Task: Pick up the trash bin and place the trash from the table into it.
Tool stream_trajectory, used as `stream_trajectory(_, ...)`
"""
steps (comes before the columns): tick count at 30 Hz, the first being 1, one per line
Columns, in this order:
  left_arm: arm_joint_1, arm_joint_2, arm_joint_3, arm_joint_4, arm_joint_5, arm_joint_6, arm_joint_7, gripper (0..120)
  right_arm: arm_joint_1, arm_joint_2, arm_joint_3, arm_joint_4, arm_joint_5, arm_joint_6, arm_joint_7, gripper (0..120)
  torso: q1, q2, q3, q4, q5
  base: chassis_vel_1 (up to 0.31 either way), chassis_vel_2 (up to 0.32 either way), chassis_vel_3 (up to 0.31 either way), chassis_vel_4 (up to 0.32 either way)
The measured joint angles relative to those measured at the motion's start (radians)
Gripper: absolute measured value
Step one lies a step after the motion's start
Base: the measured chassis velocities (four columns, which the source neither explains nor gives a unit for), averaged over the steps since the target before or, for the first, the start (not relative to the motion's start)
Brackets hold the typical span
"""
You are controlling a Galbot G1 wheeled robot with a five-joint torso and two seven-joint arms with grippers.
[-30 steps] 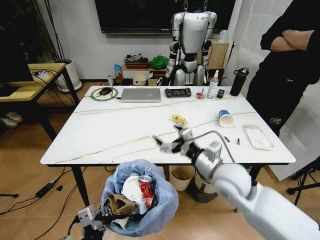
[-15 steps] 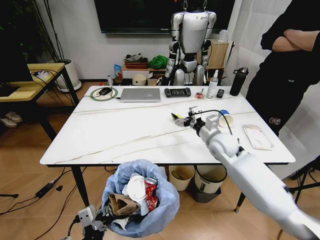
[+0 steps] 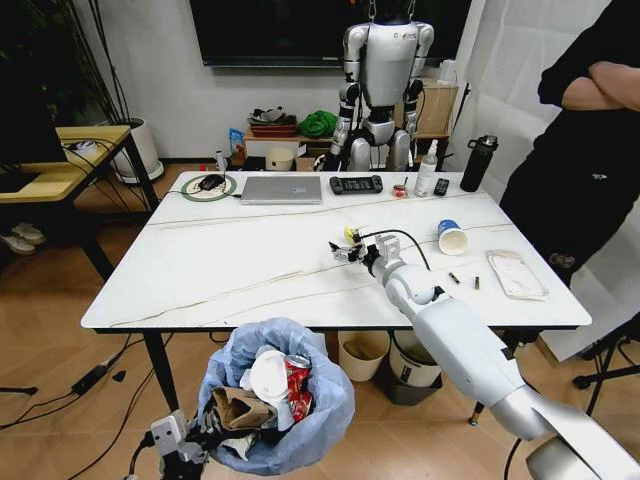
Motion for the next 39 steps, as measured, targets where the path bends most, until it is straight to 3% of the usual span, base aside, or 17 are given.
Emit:
stream_trajectory(4, -0.004, 0.0, 0.0, 0.005, 0.0, 0.0, 0.0, 0, 0.009, 0.004, 0.002, -0.032, -0.012, 0.001, 0.002, 100, 0.0, 0.0, 0.0, 0.0, 0.0, 0.0, 0.0, 0.0, 0.0)
stream_trajectory(8, -0.007, 0.0, 0.0, 0.01, 0.0, 0.0, 0.0, 0, 0.013, 0.007, 0.003, -0.054, -0.018, 0.002, 0.008, 90, 0.0, 0.0, 0.0, 0.0001, 0.0, 0.0, 0.0, 0.0, 0.0)
stream_trajectory(13, -0.011, 0.0, 0.0, 0.015, -0.004, 0.0, 0.0, 0, 0.016, 0.008, 0.007, -0.073, -0.019, 0.007, 0.011, 67, 0.0, 0.0, 0.0, 0.0, 0.0, 0.0, 0.0, 0.0, 0.0)
stream_trajectory(15, -0.012, 0.0, 0.0, 0.015, -0.004, 0.001, 0.0, 0, 0.016, 0.007, 0.007, -0.073, -0.019, 0.007, 0.011, 64, 0.0, 0.0, 0.0, 0.0001, 0.0, 0.0, 0.0, 0.0, 0.0)
stream_trajectory(19, -0.012, 0.0, -0.001, 0.016, -0.006, 0.001, 0.0, 0, 0.016, 0.004, 0.007, -0.071, -0.021, 0.007, 0.013, 47, 0.0, 0.0, 0.0, 0.0001, 0.0, 0.0, 0.0, 0.0, 0.0)
stream_trajectory(21, -0.012, 0.0, -0.001, 0.016, -0.007, 0.001, 0.0, 0, 0.015, 0.004, 0.007, -0.07, -0.021, 0.007, 0.013, 45, 0.0, 0.0, 0.0, 0.0001, 0.0, 0.0, 0.0, 0.0, 0.0)
stream_trajectory(26, -0.009, 0.0, -0.002, 0.015, -0.009, 0.001, 0.0, 0, 0.007, 0.001, 0.009, -0.06, -0.032, 0.006, 0.017, 20, 0.0, 0.0, 0.0, 0.0001, 0.0, 0.0, 0.0, 0.0, 0.0)
stream_trajectory(30, -0.008, 0.0, -0.002, 0.013, -0.01, 0.001, 0.0, 0, 0.006, -0.001, 0.009, -0.056, -0.036, 0.005, 0.018, 11, 0.0, 0.0, 0.0, 0.0001, 0.0, 0.0, 0.0, 0.0, 0.0)
stream_trajectory(31, -0.008, 0.0, -0.002, 0.012, -0.01, 0.001, 0.0, 0, 0.006, -0.002, 0.009, -0.054, -0.036, 0.004, 0.019, 3, 0.0, 0.0, 0.0, 0.0001, 0.0, 0.0, 0.0, 0.0, 0.0)
stream_trajectory(39, -0.007, 0.0, -0.003, 0.012, -0.015, 0.001, 0.0, 0, -0.031, -0.051, 0.036, 0.045, -0.013, 0.046, 0.011, 0, 0.0, 0.0, 0.0, 0.0003, 0.0003, 0.0, 0.0, 0.0, 0.0)
